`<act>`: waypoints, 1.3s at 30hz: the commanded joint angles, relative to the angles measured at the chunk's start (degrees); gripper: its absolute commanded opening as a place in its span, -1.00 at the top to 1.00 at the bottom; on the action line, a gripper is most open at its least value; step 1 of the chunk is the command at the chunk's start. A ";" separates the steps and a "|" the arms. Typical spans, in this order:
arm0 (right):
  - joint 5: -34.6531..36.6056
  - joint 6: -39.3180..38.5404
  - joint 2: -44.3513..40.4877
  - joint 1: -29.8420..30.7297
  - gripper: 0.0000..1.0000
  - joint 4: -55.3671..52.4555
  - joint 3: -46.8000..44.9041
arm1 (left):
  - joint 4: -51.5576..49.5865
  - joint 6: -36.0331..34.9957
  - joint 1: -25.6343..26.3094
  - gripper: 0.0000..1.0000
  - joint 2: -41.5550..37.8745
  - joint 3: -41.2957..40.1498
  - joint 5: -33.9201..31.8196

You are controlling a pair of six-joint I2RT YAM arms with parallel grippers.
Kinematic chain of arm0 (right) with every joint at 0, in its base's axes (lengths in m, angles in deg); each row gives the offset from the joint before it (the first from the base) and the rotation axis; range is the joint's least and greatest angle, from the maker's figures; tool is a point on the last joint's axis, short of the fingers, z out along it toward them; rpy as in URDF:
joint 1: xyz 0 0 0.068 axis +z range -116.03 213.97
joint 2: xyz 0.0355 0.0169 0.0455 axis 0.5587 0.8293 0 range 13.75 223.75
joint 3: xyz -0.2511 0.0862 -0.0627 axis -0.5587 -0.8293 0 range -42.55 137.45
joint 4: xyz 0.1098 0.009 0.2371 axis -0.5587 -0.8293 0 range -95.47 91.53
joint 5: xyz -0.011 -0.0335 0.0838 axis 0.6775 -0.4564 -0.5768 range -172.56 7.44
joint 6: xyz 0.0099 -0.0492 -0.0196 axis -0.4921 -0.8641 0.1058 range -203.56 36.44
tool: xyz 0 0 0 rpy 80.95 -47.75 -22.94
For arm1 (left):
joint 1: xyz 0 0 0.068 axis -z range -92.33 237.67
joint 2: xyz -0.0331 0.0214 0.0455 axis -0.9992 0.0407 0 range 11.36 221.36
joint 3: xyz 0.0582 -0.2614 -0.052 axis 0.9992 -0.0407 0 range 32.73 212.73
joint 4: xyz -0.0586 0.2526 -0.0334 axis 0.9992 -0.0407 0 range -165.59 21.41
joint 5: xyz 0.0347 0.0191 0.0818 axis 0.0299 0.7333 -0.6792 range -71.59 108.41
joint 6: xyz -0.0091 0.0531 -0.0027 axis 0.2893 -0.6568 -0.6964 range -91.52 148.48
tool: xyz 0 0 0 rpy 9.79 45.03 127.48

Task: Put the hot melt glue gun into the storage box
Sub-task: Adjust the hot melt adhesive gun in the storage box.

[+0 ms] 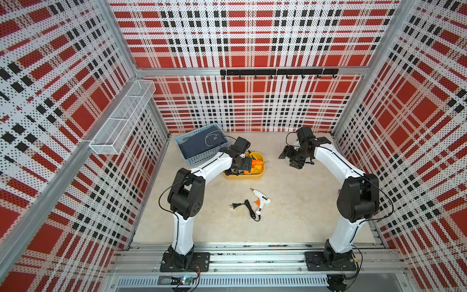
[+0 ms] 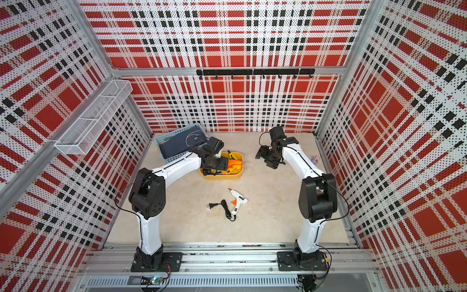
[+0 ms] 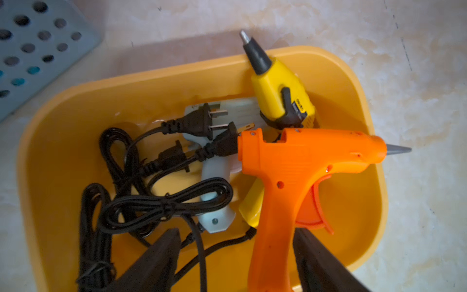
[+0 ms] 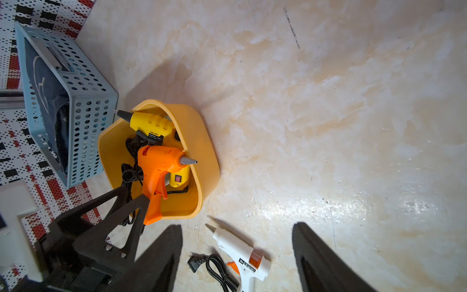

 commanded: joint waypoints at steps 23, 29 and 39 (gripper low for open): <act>0.20 0.67 -0.46 0.52 -0.52 0.16 -1.58 | 1.71 0.10 -2.26 0.36 1.74 -5.56 -8.74; 0.42 0.41 -0.66 0.52 -0.52 0.04 -1.91 | 1.12 -1.40 -1.82 -0.25 -0.29 -5.73 -10.00; 0.43 0.40 -0.58 0.52 -0.52 0.12 -1.55 | -3.76 -2.65 -0.29 -0.98 -5.51 -2.84 -9.05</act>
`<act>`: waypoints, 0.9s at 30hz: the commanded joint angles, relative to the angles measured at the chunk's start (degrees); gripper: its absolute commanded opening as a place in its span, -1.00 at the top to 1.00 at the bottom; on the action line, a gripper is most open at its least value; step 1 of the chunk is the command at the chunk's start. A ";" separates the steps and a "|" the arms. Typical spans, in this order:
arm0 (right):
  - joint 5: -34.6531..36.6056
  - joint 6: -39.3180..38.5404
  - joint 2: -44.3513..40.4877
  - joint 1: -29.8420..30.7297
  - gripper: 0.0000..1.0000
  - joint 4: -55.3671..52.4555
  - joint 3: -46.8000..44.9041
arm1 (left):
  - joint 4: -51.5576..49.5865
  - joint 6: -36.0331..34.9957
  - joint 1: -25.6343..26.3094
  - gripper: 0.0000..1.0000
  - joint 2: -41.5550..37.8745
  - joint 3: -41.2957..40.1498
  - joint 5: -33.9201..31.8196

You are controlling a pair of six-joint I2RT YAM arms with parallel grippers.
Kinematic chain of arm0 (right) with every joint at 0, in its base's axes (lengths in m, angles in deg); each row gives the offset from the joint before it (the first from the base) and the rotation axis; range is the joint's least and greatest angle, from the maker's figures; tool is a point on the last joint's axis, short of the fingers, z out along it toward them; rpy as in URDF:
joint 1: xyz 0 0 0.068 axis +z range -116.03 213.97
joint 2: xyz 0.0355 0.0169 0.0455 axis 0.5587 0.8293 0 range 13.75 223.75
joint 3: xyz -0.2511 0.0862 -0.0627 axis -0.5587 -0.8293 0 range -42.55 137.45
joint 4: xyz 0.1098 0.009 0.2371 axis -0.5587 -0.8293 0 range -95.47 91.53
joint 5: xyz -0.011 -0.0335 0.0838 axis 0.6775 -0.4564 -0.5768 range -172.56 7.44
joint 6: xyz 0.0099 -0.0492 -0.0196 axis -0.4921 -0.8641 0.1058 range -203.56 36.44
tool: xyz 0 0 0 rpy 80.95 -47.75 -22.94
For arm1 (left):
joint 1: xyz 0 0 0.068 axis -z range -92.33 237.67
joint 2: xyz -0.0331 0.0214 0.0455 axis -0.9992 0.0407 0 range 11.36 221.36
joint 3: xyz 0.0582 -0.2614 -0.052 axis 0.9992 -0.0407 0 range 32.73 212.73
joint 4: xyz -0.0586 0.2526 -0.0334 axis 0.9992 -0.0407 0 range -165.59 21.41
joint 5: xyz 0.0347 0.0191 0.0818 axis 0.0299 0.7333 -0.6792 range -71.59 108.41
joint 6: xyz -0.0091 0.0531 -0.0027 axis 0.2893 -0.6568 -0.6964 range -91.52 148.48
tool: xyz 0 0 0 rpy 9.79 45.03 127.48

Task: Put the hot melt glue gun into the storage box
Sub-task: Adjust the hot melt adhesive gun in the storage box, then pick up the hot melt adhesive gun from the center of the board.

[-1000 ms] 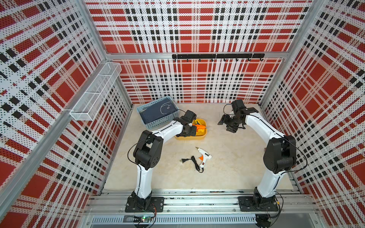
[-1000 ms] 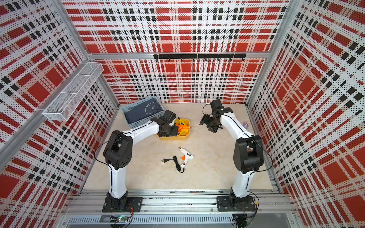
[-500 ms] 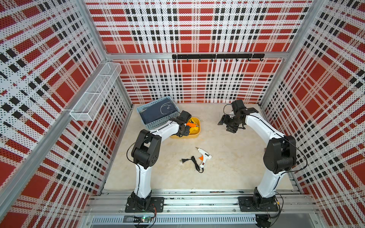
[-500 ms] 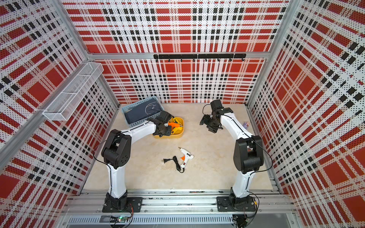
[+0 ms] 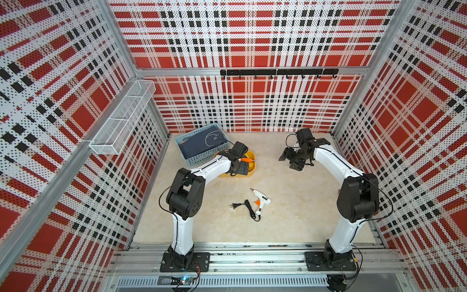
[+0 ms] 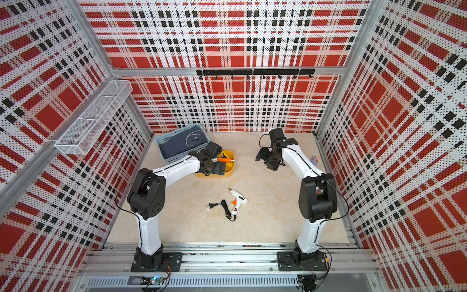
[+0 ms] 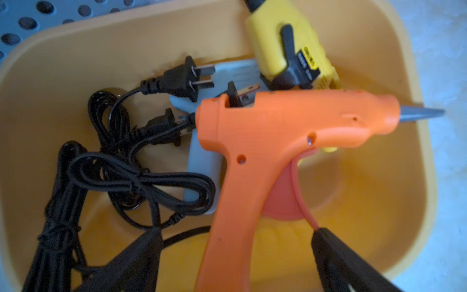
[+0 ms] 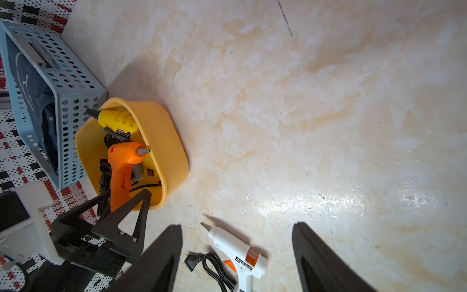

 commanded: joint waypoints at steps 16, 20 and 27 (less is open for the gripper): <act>2.07 0.28 -4.18 -5.09 -0.53 -0.56 -3.04 | -15.92 1.93 18.13 -0.65 -8.86 1.93 8.80; 1.98 -0.94 -5.11 -7.57 -0.53 -1.71 -4.25 | -15.72 1.00 23.06 -0.58 -7.51 -1.77 11.10; 1.44 -1.72 -6.57 -8.45 -0.53 -3.14 -6.26 | -14.13 2.67 26.76 -0.51 -5.22 -6.25 12.94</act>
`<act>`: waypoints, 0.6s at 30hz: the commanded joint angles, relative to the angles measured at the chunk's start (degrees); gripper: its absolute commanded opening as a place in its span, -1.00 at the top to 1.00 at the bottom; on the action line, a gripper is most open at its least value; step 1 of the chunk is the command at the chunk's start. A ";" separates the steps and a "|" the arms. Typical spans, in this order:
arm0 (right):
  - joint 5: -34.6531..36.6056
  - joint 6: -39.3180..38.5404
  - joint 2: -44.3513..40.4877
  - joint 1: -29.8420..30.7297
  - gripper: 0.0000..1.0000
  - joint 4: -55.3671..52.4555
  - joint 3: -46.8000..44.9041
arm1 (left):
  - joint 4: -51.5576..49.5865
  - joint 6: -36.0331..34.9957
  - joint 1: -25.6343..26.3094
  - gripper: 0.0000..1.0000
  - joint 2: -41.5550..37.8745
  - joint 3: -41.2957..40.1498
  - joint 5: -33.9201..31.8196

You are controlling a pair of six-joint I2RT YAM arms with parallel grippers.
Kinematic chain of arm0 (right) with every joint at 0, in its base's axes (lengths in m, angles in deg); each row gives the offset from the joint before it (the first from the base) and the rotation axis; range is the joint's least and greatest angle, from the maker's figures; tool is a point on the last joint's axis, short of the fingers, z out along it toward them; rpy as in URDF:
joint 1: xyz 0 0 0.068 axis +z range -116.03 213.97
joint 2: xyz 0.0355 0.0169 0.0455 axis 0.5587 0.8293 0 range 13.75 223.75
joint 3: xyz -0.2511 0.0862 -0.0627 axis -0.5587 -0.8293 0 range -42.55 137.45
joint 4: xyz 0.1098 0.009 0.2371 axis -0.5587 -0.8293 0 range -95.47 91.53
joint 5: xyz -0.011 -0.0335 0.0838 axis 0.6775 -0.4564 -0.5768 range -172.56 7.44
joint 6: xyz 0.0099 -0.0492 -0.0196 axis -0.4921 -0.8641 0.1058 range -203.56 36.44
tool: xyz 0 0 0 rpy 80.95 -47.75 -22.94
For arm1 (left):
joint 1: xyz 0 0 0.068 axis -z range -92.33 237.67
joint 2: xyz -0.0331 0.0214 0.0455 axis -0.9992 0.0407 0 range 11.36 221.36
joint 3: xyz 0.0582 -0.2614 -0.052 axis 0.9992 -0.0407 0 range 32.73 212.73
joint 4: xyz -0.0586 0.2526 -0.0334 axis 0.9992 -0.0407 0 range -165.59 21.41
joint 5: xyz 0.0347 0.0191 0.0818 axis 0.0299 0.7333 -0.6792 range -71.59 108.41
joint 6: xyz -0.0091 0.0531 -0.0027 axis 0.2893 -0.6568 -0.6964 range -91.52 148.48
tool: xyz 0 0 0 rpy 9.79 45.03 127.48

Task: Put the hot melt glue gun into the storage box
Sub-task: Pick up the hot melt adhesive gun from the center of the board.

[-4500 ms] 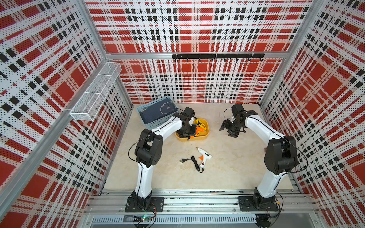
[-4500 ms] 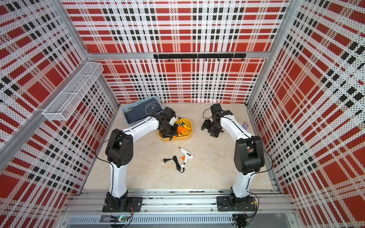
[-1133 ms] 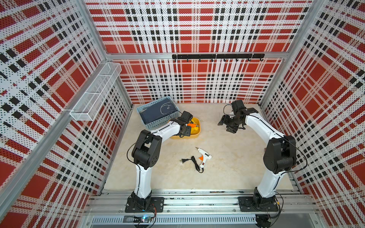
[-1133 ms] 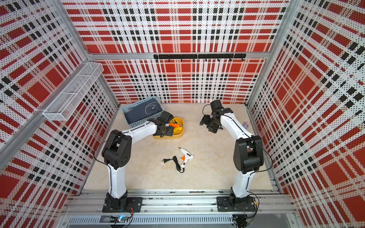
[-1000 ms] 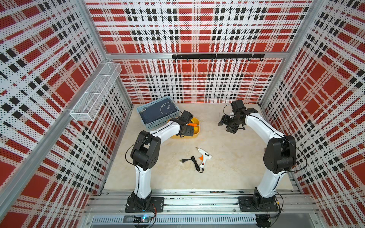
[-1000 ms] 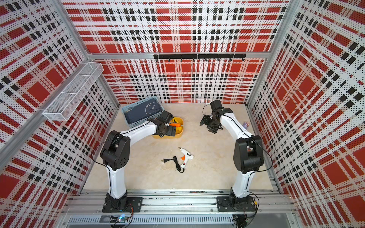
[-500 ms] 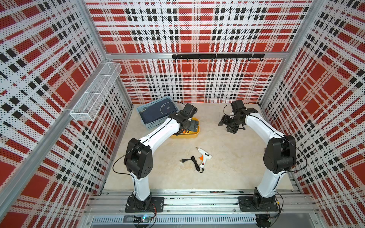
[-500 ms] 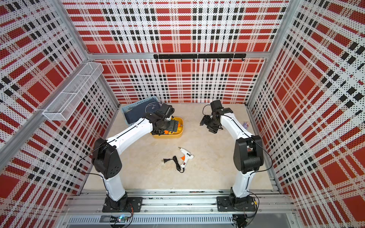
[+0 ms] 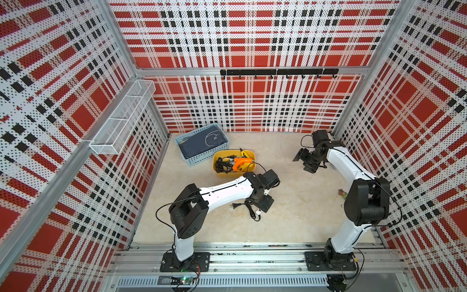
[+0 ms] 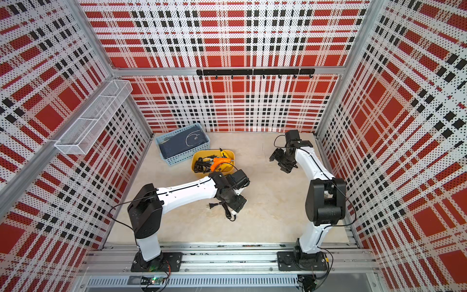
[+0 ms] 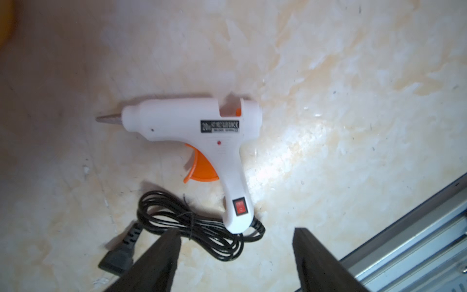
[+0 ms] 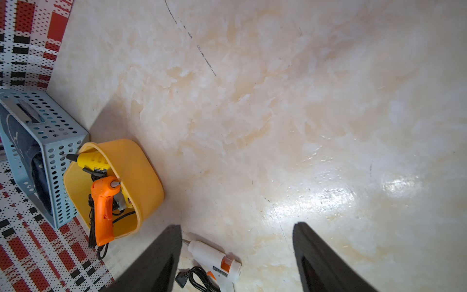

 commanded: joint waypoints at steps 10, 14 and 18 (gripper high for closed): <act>0.19 -2.01 -4.58 0.14 -0.53 -3.62 -3.91 | 8.30 3.69 2.30 -0.40 4.28 -5.58 0.94; 0.49 -2.77 -4.66 0.14 -0.53 -4.46 -3.32 | 11.23 5.54 1.96 -0.32 6.01 -5.95 -0.21; 0.41 -3.20 -4.55 0.14 -0.53 -4.95 -2.78 | 12.92 5.64 1.29 -0.21 7.74 -5.00 -0.77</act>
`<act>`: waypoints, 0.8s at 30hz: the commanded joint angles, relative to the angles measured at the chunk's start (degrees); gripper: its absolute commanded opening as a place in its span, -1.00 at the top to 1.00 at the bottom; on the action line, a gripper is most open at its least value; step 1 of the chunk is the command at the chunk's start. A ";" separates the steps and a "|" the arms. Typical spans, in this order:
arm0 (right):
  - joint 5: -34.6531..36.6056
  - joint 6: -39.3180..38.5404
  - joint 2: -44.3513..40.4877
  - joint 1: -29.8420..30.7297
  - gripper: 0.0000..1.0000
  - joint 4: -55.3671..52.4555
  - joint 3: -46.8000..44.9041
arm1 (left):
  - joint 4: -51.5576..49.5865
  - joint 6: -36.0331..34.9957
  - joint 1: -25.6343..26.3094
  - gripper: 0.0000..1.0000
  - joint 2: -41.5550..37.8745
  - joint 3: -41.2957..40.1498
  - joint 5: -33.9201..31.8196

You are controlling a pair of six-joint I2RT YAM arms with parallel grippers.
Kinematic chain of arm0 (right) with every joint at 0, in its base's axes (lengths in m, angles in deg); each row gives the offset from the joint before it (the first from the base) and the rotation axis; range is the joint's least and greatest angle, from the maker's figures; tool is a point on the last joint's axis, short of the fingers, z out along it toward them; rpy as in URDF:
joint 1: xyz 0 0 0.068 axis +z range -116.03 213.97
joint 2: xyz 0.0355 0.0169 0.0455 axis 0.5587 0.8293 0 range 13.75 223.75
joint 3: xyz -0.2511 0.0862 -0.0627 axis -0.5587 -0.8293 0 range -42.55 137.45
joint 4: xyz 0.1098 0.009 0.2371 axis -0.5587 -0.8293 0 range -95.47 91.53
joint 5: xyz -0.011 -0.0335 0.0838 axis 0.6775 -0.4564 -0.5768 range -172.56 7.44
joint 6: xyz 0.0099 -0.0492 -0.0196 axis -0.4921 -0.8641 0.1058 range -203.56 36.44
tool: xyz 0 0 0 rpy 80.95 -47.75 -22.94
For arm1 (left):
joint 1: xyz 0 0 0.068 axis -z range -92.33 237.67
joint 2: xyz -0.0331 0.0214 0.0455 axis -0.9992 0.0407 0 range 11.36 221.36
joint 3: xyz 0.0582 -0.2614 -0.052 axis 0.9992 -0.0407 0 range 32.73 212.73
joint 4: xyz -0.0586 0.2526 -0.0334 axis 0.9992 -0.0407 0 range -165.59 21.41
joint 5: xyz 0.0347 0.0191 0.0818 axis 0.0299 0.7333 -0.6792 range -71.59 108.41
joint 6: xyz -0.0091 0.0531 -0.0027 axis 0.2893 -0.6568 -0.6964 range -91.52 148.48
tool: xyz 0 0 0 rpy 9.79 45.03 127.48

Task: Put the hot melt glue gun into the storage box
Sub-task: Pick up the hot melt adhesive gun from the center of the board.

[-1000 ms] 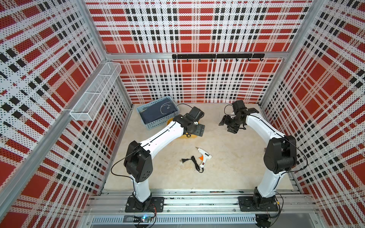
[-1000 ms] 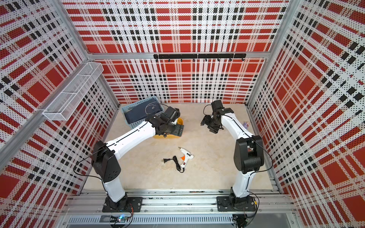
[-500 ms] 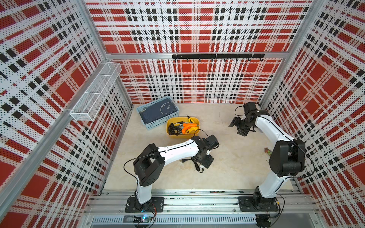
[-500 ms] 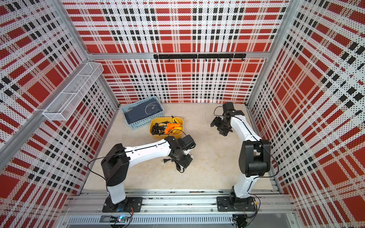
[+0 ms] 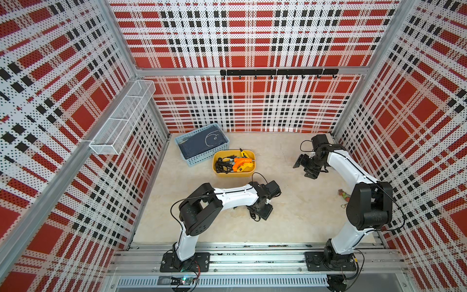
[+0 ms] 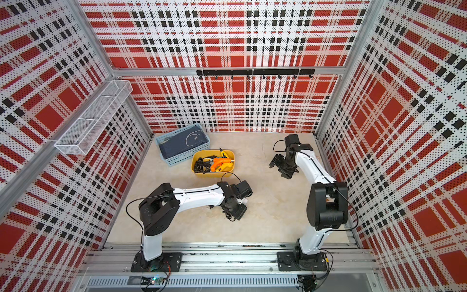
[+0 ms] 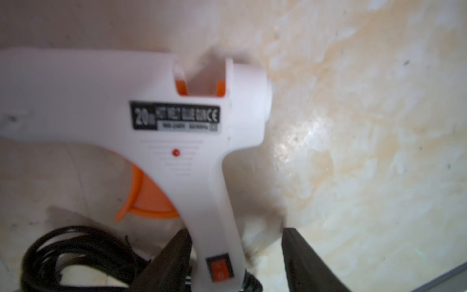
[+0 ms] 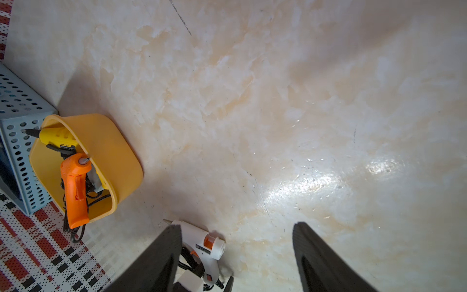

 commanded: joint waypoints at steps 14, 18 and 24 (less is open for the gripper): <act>-0.27 -0.87 -0.43 0.14 -0.53 -0.09 2.56 | -6.69 -3.29 -3.49 0.82 -5.72 7.92 -9.00; -0.53 -0.68 0.51 0.14 -0.53 0.42 3.60 | -14.19 -4.14 -8.47 0.84 -11.66 22.48 -13.04; -1.05 0.16 1.22 0.20 -0.53 1.89 3.65 | -20.76 -7.71 -18.88 0.88 -11.60 47.19 -19.50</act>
